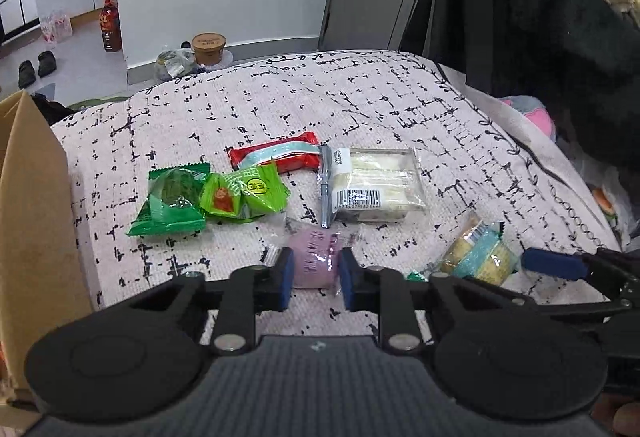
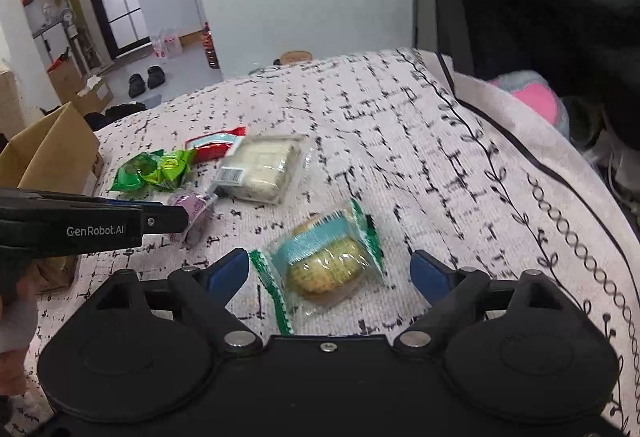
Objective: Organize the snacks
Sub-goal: 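Grasp the round cake packet with the right tool while the left tool grasps the purple packet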
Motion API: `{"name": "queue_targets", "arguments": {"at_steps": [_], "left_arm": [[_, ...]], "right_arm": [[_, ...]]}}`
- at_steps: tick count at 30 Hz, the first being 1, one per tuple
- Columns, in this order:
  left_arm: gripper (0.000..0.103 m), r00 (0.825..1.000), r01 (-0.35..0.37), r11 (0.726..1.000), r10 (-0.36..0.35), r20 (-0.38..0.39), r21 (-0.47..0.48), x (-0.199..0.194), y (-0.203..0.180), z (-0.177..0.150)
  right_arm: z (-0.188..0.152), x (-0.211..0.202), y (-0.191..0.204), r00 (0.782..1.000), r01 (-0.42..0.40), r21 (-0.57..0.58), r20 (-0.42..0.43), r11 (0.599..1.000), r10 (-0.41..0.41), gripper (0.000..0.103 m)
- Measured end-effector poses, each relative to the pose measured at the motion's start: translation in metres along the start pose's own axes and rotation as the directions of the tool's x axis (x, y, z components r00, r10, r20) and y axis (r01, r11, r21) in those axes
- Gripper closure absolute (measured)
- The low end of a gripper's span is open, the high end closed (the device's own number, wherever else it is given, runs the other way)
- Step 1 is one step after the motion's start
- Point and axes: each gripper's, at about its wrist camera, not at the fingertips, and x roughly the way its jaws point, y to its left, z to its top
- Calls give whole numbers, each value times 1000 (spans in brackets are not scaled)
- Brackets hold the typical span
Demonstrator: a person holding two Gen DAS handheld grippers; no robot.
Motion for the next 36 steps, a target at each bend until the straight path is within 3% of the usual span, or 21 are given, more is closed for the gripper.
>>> {"name": "queue_targets", "arguments": {"at_steps": [3,9,13,16,21,24,36], "left_arm": [[91,1000,9,1000,-9,0,-2,-3,1,0],[91,1000,22,1000,-22,-5,-13,-3,3,-3],[89,1000,25,1000,-25,-3,-19,-4,4,-3],[83,999,34,999,-34,-5,-2,-5,2,-2],[37,999,27,1000,-27,21,4,-5,-1,1],[28,999,13,1000,-15,52,26,-5,-4,4],[27,999,-48,996,47,19,81,22,-9,-3]], "right_arm": [[1,5,2,1000,-9,-11,-7,1000,9,15],[-2,15,4,1000,-10,-39,-21,999,9,16],[-4,18,6,999,23,-56,-27,998,-24,40],[-5,17,2,1000,19,-50,-19,999,-20,50],[-5,14,-3,1000,8,-26,-9,1000,-8,55],[-5,11,-7,1000,2,-4,-4,1000,-2,56],[-6,8,-14,1000,-13,42,3,999,13,56]]}}
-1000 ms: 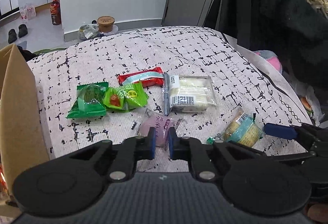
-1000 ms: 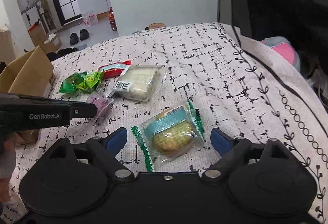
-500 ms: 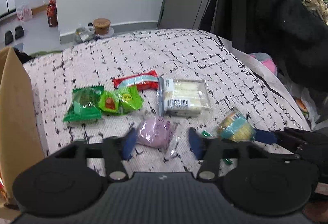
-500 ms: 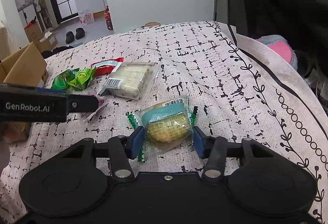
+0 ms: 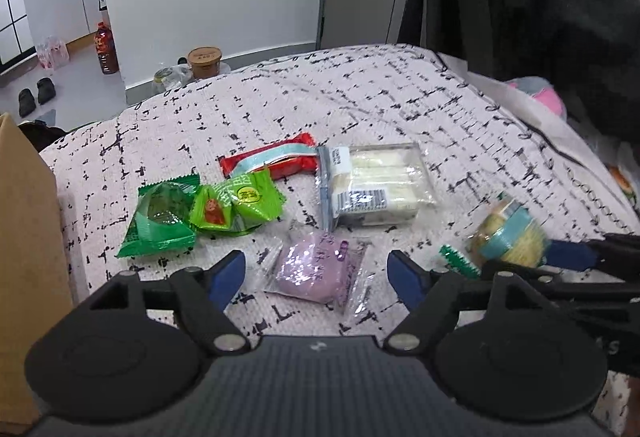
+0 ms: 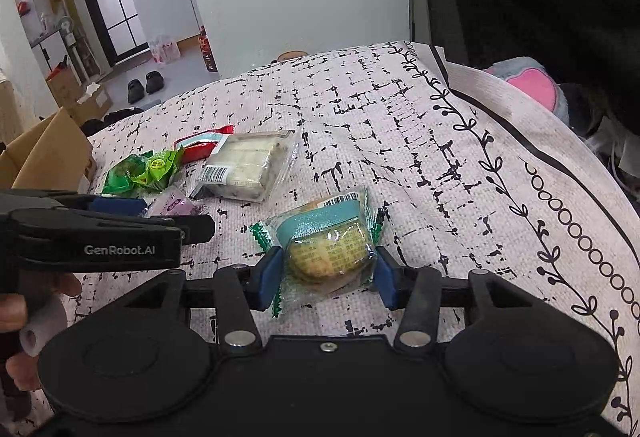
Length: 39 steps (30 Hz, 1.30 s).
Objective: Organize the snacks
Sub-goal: 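Grasp the round cake packet with the right tool while the left tool grasps the purple packet, then carry the purple packet with the left tool into the box while the right tool drops the cake packet in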
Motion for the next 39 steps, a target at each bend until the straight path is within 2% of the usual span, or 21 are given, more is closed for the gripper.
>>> {"name": "queue_targets", "arguments": {"at_steps": [5,7,9,12,27,39], "left_arm": [[34,1000,5,1000,-5,-5,-15,7,4,-3],[42,1000,1,1000,-1,6,-25,5,5,-3],[55,1000,11,999,-10,13,-36,2,7,-2],[63,999,29,999,-29,14,-46,-1,9,-1],[65,996,78,995,-76,46,-57,-34,17,2],[65,992,77,993,-67,109,-88,-76,36,14]], "right_arm": [[0,-2,0,1000,-4,12,-2,1000,4,56],[0,-3,1,1000,-6,14,-3,1000,6,56],[1,-3,3,1000,-6,17,-5,1000,6,56],[2,-4,5,1000,-5,14,-3,1000,5,56],[9,-17,22,999,-9,19,32,1000,9,56],[25,-31,49,995,-56,16,83,998,54,56]]}}
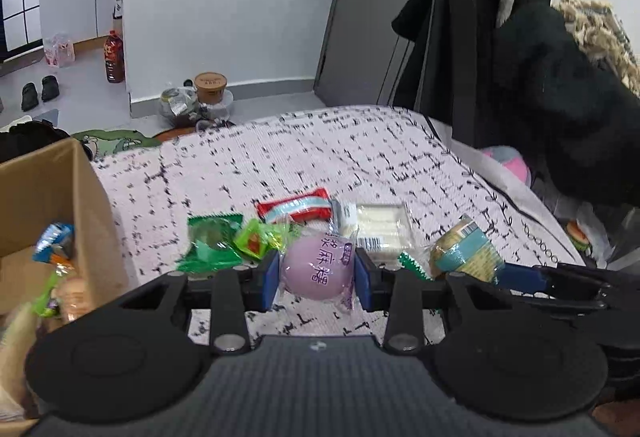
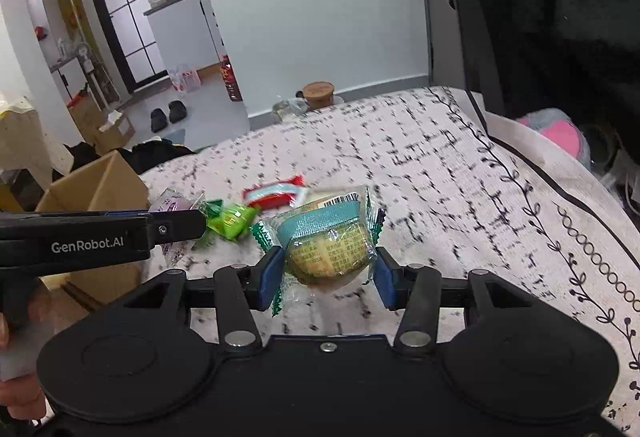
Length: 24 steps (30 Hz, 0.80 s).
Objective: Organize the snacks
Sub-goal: 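Carry the purple packet with the left tool into the box while the right tool drops the cake packet in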
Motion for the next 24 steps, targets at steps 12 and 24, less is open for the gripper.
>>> {"name": "queue_targets", "arguments": {"at_steps": [12,24], "left_arm": [[65,998,-23,999,25,55,-36,-42,30,13],[65,992,-64,992,76,104,-111,-75,73,19]], "right_arm": [[18,-2,35,998,-43,-9,51,999,44,56],[30,3,78,991,-107,-46,78,993,110,56]]}}
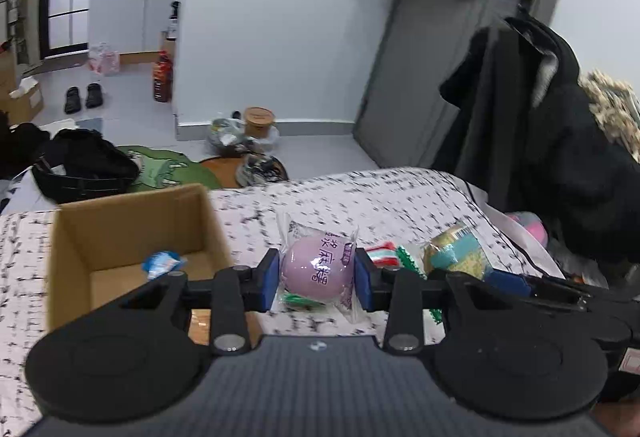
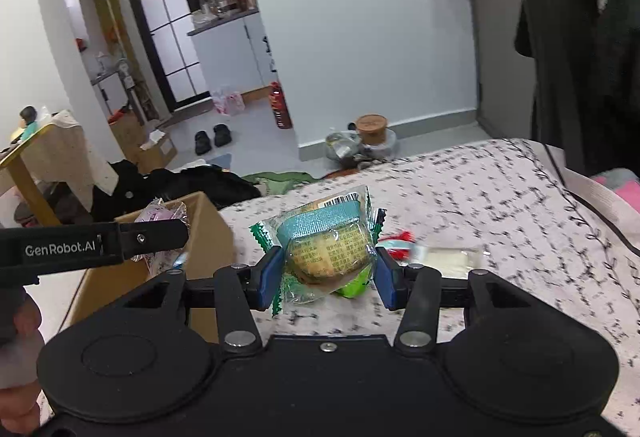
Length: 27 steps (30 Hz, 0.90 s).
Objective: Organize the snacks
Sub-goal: 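Carry the purple packet with the left tool into the box while the right tool drops the cake packet in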
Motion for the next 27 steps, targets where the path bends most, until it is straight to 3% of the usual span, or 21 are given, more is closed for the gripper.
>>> {"name": "queue_targets", "arguments": {"at_steps": [18,27], "left_arm": [[65,985,-172,979,174,11,-108,-6,94,10],[57,979,-200,964,205,7,-177,0,129,8]], "right_arm": [[9,27,67,994,-114,-90,-9,989,113,56],[11,36,93,990,-143,-142,-32,980,139,56]]}}
